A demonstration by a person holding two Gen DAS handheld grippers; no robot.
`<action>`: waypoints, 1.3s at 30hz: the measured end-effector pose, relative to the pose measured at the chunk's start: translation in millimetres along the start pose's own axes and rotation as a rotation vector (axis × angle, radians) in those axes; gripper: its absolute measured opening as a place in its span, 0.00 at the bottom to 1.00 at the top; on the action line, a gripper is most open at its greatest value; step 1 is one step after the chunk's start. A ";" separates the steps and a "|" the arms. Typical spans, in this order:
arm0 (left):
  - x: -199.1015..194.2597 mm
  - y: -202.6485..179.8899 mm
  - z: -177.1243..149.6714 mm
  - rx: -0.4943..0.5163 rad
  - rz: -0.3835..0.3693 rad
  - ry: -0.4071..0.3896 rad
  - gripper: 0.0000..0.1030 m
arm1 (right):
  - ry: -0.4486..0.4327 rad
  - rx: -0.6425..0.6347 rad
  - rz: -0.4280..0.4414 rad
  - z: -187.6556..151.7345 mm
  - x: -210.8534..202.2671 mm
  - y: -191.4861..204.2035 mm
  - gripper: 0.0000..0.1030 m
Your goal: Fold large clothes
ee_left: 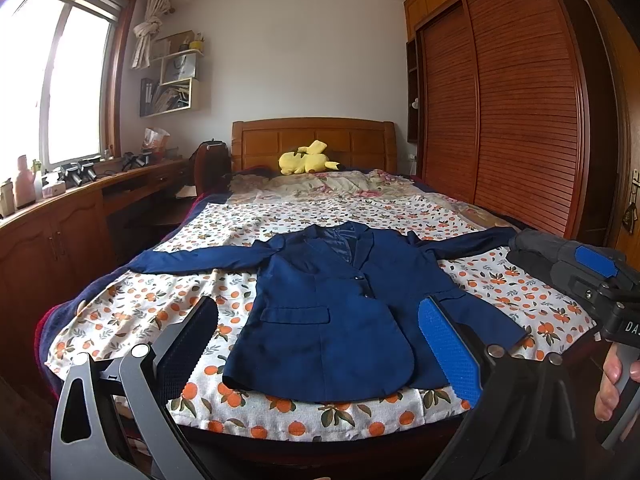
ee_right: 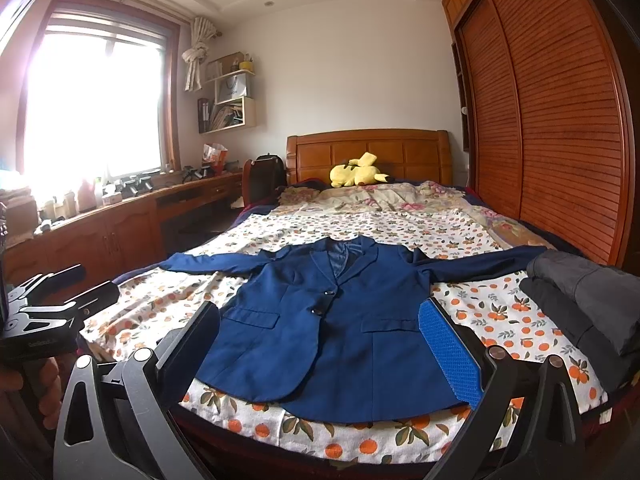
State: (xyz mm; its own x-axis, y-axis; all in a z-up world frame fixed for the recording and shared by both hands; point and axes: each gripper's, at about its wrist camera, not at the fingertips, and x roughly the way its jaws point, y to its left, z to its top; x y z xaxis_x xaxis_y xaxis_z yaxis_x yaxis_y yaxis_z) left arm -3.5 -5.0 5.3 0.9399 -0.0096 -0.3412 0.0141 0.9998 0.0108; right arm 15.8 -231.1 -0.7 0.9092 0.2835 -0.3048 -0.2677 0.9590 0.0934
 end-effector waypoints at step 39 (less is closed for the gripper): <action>-8.5 0.7 2.2 -0.007 -0.002 -0.026 0.98 | 0.000 0.002 0.001 0.5 -1.0 -2.4 0.94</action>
State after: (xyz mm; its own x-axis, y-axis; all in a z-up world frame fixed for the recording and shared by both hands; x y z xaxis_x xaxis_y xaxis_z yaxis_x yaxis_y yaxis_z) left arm -10.7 -4.3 10.3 0.9485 -0.0123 -0.3166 0.0142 0.9999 0.0038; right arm 15.7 -233.7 -0.1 0.9090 0.2848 -0.3044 -0.2681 0.9586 0.0962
